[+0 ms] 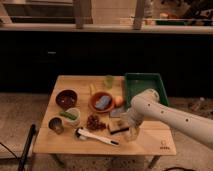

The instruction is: Wipe purple bowl with eraser

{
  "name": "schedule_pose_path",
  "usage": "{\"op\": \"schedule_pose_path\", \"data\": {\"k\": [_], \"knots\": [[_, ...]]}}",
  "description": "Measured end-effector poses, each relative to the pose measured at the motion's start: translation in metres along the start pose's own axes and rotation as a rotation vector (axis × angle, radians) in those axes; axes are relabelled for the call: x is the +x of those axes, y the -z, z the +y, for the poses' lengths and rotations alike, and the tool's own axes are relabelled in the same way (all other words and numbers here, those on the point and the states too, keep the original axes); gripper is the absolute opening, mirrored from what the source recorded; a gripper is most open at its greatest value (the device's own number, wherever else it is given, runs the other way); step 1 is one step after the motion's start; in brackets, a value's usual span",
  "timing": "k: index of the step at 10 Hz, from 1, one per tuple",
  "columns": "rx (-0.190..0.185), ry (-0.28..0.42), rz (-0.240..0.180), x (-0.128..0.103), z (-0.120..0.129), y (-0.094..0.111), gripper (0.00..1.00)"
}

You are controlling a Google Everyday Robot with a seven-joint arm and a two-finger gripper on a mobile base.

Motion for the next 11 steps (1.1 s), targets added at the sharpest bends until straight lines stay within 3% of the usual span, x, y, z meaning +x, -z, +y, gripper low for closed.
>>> {"op": "schedule_pose_path", "data": {"k": [5, 11], "knots": [[-0.005, 0.011, -0.095, -0.002, -0.012, -0.014, 0.8], [-0.028, -0.006, -0.128, 0.0, -0.012, -0.036, 0.8]]}}
